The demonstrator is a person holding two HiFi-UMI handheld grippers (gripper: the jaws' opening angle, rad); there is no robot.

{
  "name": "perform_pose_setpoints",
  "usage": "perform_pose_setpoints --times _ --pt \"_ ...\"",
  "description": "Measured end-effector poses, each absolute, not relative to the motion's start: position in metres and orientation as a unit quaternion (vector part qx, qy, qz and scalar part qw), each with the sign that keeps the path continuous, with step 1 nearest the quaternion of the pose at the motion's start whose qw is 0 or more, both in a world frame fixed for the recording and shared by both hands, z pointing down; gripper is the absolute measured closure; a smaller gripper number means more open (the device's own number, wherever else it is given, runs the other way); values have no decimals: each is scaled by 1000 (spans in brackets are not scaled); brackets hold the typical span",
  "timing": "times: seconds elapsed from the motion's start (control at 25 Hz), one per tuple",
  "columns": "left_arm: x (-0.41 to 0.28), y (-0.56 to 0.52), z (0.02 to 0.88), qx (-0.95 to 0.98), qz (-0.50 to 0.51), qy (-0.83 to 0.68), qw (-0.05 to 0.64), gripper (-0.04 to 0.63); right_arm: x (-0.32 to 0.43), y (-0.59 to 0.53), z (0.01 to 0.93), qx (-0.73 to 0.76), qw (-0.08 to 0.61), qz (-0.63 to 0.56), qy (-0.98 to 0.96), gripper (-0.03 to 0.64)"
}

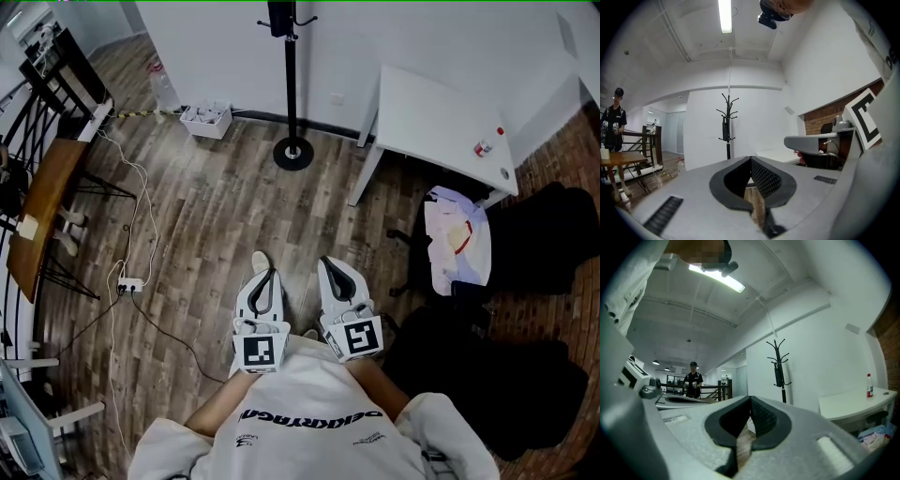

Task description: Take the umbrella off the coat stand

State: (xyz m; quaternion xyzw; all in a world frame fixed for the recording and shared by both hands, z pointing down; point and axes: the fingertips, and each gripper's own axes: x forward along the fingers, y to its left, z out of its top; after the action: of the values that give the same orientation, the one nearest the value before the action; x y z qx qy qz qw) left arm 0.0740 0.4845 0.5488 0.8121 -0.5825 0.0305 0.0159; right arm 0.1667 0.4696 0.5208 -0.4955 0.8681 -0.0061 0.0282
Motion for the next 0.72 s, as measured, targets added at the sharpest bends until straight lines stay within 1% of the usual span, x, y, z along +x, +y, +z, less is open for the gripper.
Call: perform_pose_setpoints --times 0.16,0.4,0.56,0.72 --pt "67 443 556 812 19 -583 15 598 162 429 523 -498 25 3 867 621" --pt "52 359 561 821 17 -571 21 598 145 339 526 -508 21 8 861 621" --pt "30 286 564 823 19 -567 19 598 116 269 528 -504 16 7 864 621" --pt "-5 211 554 826 15 -563 31 598 85 196 522 -510 11 -5 860 620"
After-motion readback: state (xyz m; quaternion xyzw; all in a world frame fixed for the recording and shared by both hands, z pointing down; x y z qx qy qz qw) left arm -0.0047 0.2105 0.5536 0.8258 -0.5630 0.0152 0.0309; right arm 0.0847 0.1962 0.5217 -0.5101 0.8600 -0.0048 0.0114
